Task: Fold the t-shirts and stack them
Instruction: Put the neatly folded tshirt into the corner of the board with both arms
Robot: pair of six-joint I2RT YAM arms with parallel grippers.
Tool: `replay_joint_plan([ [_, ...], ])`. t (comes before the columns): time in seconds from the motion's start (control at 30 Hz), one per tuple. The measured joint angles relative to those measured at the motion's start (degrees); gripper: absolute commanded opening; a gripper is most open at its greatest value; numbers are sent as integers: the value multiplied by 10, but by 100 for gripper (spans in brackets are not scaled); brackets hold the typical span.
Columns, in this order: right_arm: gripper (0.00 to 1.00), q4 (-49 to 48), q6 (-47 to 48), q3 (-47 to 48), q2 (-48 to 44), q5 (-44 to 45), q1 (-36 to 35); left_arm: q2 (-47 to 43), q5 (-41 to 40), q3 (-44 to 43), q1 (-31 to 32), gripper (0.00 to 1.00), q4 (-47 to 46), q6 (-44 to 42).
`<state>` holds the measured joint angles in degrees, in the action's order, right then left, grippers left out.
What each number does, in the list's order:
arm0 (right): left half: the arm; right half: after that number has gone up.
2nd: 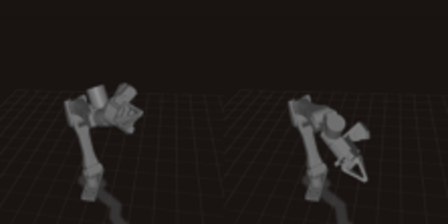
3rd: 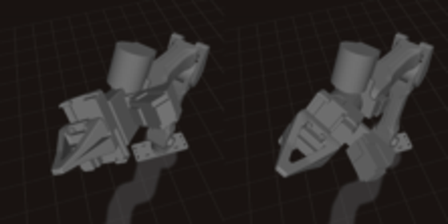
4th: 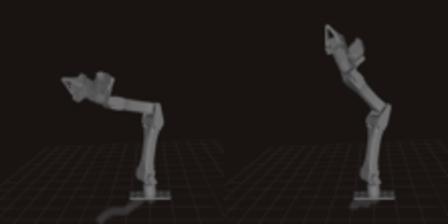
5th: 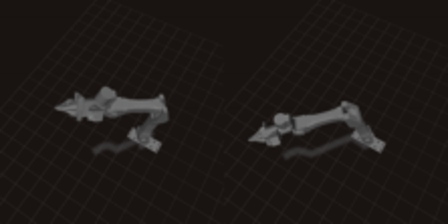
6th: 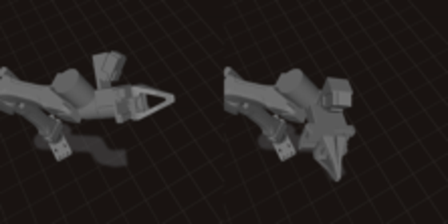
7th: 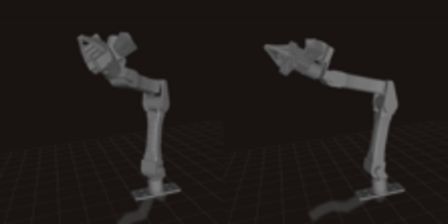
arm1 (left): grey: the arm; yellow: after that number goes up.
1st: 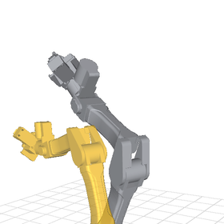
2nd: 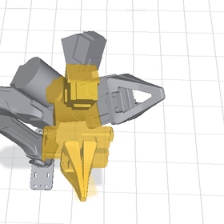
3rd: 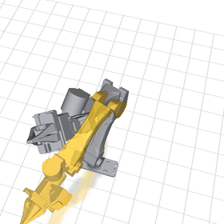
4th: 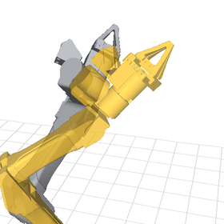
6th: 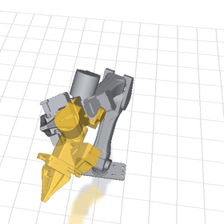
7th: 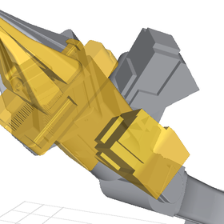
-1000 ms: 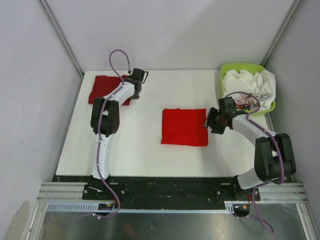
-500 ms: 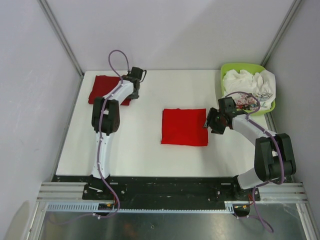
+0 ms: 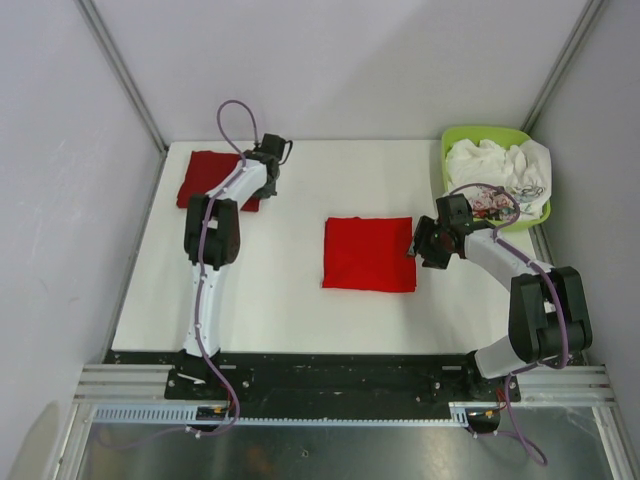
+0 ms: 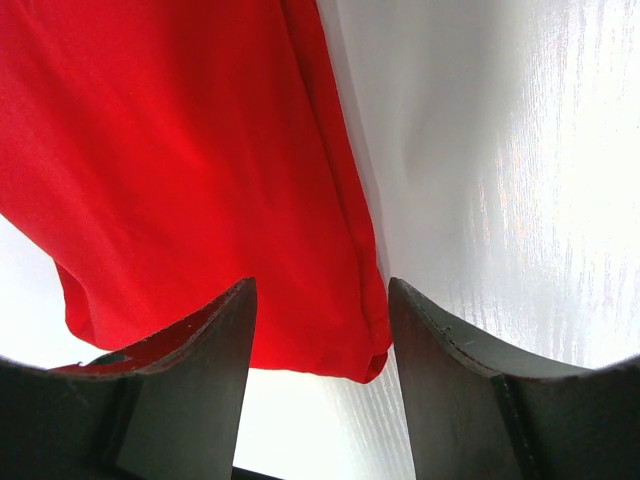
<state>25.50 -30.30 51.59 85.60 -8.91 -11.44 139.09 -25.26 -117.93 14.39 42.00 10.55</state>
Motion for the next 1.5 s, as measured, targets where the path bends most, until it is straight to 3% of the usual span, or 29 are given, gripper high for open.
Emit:
replay_joint_plan([
  [0.17,60,0,4,0,0,0,0,-5,1,12,3,0,-7,15],
  [0.43,60,-3,3,-9,-9,0,0,-65,32,99,17,0,-9,90],
  [0.9,60,0,1,-75,-93,1,0,-147,82,217,127,0,-3,241],
  [1.2,61,24,-1,-96,-159,10,1,-173,106,252,176,1,-4,289],
  [1.33,62,34,-1,-96,-176,11,1,-173,111,252,179,14,-5,291],
  [1.5,66,29,-5,-98,-177,8,7,-178,127,252,180,49,-8,280],
])
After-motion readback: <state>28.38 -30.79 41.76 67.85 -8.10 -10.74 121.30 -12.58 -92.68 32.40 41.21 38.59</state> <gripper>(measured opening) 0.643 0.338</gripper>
